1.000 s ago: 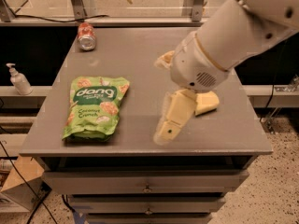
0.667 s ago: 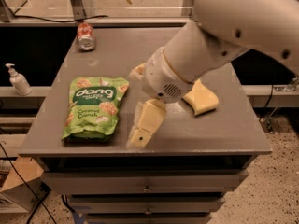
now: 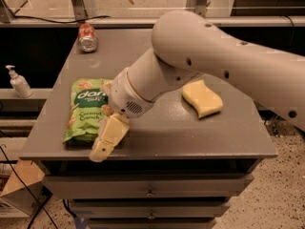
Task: Pick green rice chip bag
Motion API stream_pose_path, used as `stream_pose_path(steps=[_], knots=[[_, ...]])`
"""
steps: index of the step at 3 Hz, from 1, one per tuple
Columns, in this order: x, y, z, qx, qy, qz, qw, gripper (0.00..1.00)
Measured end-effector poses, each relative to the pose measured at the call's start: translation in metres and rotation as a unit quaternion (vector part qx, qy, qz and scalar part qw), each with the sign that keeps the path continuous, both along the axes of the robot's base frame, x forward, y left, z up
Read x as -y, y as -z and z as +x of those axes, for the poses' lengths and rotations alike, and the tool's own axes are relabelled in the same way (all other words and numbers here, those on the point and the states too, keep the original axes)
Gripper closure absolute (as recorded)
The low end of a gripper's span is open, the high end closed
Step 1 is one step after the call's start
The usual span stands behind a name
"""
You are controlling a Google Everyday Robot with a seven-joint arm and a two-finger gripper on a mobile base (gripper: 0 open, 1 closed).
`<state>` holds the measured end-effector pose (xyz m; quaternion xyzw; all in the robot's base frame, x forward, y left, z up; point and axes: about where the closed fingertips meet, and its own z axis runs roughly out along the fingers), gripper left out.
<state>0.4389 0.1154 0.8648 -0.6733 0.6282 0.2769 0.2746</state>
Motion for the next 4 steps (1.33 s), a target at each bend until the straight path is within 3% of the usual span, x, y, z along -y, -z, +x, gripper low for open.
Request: stream_pose_path(steps=[1,3,4], knots=[[-0.024,0.016,0.011,-0.009,0.017,0.02,0.9996,0.0],[-0.026,0.028,0.037,-0.018,0.067,0.041,0.9968,0.39],[-0.025,0.026,0.038,-0.018,0.068,0.041,0.9967,0.63]])
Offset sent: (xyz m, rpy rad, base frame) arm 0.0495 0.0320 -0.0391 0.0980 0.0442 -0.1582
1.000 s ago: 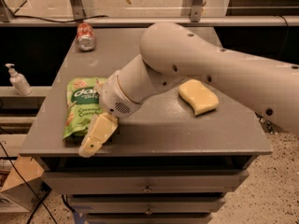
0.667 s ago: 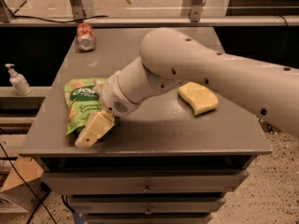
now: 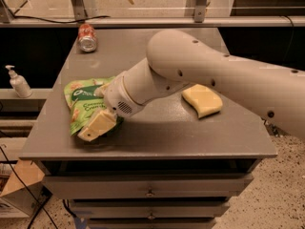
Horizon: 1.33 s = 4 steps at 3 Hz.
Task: Pick green rice chip bag
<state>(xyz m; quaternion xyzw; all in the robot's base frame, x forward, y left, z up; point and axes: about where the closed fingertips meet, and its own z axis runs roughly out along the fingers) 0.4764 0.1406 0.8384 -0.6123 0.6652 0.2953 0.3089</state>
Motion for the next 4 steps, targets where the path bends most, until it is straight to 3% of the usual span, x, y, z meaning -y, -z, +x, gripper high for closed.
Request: stream_pose_path(steps=[1,2,3,4], knots=[[0.0,-0.002,0.0,0.0,0.0,0.0,1.0,0.85],[0.0,-0.002,0.0,0.0,0.0,0.0,1.0,1.0],[0.013,-0.052,0.015,0.052,-0.003,0.01,0.9986,1.0],[0.035,-0.138,0.038,0.14,-0.013,0.019,0.9899,1.0]])
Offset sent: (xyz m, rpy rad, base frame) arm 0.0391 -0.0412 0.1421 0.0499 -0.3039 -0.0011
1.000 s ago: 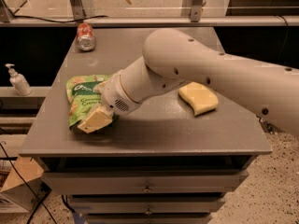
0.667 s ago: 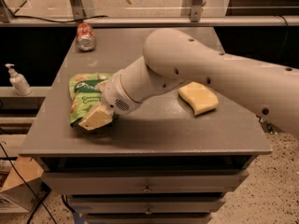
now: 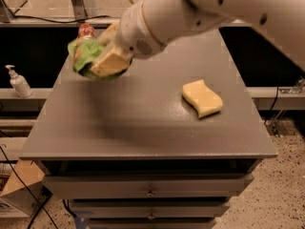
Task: Pick green rice chip bag
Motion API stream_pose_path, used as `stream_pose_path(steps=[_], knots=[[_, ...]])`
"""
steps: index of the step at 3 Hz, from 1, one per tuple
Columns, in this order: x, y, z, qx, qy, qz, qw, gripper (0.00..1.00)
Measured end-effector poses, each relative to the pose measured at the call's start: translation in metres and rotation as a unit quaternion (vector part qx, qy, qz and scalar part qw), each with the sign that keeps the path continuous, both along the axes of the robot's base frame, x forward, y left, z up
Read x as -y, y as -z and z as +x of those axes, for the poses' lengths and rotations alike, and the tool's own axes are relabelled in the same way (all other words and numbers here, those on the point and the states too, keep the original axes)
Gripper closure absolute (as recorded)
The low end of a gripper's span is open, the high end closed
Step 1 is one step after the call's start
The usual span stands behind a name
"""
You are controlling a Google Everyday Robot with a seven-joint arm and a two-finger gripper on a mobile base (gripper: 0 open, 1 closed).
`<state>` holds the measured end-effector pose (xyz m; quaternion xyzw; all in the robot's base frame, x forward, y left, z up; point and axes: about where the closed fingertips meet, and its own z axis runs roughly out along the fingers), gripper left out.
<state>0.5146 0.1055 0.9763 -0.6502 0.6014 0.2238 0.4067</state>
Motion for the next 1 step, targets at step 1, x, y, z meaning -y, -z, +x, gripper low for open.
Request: stream_pose_path(steps=[1], knots=[[0.0149,-0.0733,0.0188,0.068,-0.01,0.005,0.9976,1.0]])
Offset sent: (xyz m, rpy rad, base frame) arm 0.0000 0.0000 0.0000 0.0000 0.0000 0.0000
